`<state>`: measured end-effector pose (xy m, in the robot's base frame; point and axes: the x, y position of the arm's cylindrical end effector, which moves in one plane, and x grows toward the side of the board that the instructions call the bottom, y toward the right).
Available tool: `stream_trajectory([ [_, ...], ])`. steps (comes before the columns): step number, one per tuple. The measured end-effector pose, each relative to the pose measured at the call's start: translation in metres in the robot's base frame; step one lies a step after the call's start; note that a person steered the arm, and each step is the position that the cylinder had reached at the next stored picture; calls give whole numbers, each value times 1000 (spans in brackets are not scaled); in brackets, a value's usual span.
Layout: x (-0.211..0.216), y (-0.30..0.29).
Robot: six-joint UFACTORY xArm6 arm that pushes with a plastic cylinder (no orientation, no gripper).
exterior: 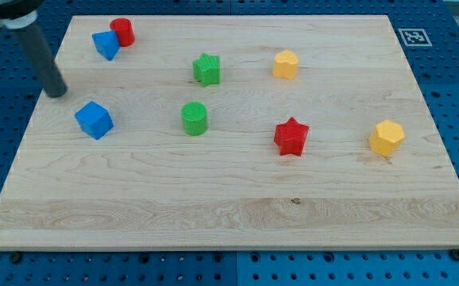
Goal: Move the blue cube and right
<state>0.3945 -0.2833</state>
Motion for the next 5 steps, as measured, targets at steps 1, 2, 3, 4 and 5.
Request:
stream_trajectory([
  [1,51,-10],
  [2,112,9],
  [3,101,59],
  [4,38,77],
  [5,16,77],
])
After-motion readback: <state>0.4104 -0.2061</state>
